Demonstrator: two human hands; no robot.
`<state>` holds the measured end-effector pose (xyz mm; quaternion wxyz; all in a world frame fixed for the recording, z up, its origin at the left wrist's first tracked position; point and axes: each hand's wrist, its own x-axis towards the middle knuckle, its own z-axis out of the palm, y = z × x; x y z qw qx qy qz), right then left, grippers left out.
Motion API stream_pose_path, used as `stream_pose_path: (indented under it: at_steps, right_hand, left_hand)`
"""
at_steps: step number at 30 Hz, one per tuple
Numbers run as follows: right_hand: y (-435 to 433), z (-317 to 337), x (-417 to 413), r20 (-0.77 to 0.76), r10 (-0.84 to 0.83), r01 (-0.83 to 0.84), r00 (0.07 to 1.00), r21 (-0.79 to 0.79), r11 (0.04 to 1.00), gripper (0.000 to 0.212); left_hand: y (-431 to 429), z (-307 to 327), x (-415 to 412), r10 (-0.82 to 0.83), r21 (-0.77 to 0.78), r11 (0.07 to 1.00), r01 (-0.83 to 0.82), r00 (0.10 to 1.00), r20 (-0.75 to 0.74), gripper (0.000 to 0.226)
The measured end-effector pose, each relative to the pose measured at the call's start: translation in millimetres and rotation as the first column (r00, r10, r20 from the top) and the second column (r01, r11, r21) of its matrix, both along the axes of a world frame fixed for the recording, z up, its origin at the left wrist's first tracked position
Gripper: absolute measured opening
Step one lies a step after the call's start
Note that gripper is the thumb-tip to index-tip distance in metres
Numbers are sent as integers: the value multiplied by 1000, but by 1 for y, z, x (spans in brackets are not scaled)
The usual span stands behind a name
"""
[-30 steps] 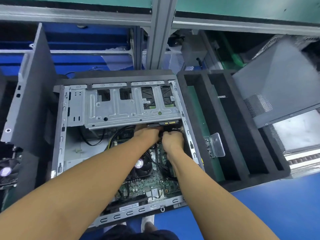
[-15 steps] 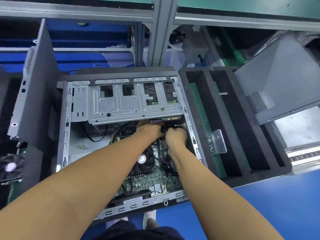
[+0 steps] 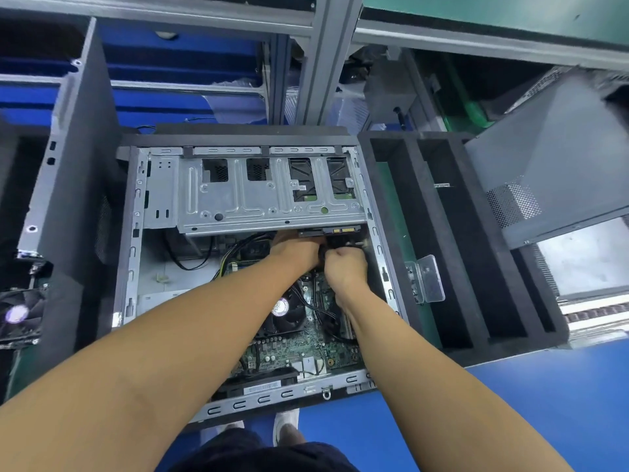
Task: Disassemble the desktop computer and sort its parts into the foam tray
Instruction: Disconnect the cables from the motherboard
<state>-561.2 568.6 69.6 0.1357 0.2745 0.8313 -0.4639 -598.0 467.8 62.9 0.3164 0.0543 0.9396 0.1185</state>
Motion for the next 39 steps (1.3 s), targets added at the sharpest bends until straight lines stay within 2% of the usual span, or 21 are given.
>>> stream_pose_path:
  at_steps: [1, 3, 5, 8, 10, 13, 15, 17, 20, 23, 25, 27, 29, 31, 35, 37, 39]
  right_hand:
    - [0, 3, -2, 0, -32, 32, 1000, -12, 999, 31]
    - [0, 11, -7, -4, -73, 72, 997, -57, 996, 22]
    - [4, 16, -10, -25, -1, 1, 1000, -13, 1000, 20]
    - [8, 16, -2, -39, 214, -205, 976, 158, 966, 30]
    - [7, 14, 2, 32, 259, -261, 965, 157, 953, 32]
    - [7, 16, 4, 118, 223, -227, 968, 20, 974, 26]
    - [5, 24, 9, 114, 152, -139, 982, -114, 984, 22]
    - [2, 39, 18, 117, 151, -123, 982, -215, 969, 22]
    - [3, 59, 30, 89, 329, -269, 940, -400, 876, 28]
    - [13, 76, 29, 12, 420, -345, 908, -549, 761, 15]
    - [17, 84, 26, 1, 427, -336, 904, -616, 713, 17]
    - [19, 90, 26, -1, 439, -319, 899, -688, 652, 22]
    - [21, 97, 25, -29, 410, -274, 912, -786, 554, 21]
    - [19, 105, 21, -71, 309, -217, 948, -856, 470, 20]
    - [7, 120, 7, -188, -23, -160, 982, -890, 427, 23]
    - [2, 127, 0, -270, -148, -179, 952, -877, 445, 25]
    - [4, 133, -6, -339, -194, -207, 921, -844, 495, 21]
  left_hand:
    - [-1, 0, 0, 7, 9, 1000, -7, 1000, -1, 31]
    - [-1, 1, 0, 33, 37, 999, -33, 999, -17, 49]
    - [-1, 2, 2, 30, 65, 998, -28, 999, -42, 59]
    - [-3, 2, 4, 70, 135, 989, -67, 997, -17, 43]
    - [-8, 5, 5, 14, 125, 992, -15, 1000, 6, 34]
    - [-14, 12, 5, -62, 99, 993, 61, 998, 2, 27]
    - [-22, 14, 10, -101, 93, 990, 110, 990, -96, 22]
    - [-30, 19, 18, -124, 109, 984, 143, 979, -162, 13]
    - [-43, 32, 26, -170, 186, 961, 206, 967, -192, 14]
    - [-57, 48, 30, -174, 330, 920, 211, 975, -140, 20]
    - [-64, 59, 32, -140, 452, 878, 155, 988, -68, 6]
    - [-71, 72, 35, -86, 589, 807, 51, 996, 31, 17]
    - [-78, 88, 40, -80, 689, 723, -54, 984, 160, 27]
    - [-81, 96, 46, -131, 748, 656, -98, 962, 241, 29]
    - [-75, 106, 54, -228, 816, 570, -96, 936, 269, 47]
    - [-69, 107, 57, -231, 808, 587, -53, 945, 230, 46]
    - [-68, 105, 57, -196, 743, 670, 18, 969, 153, 39]
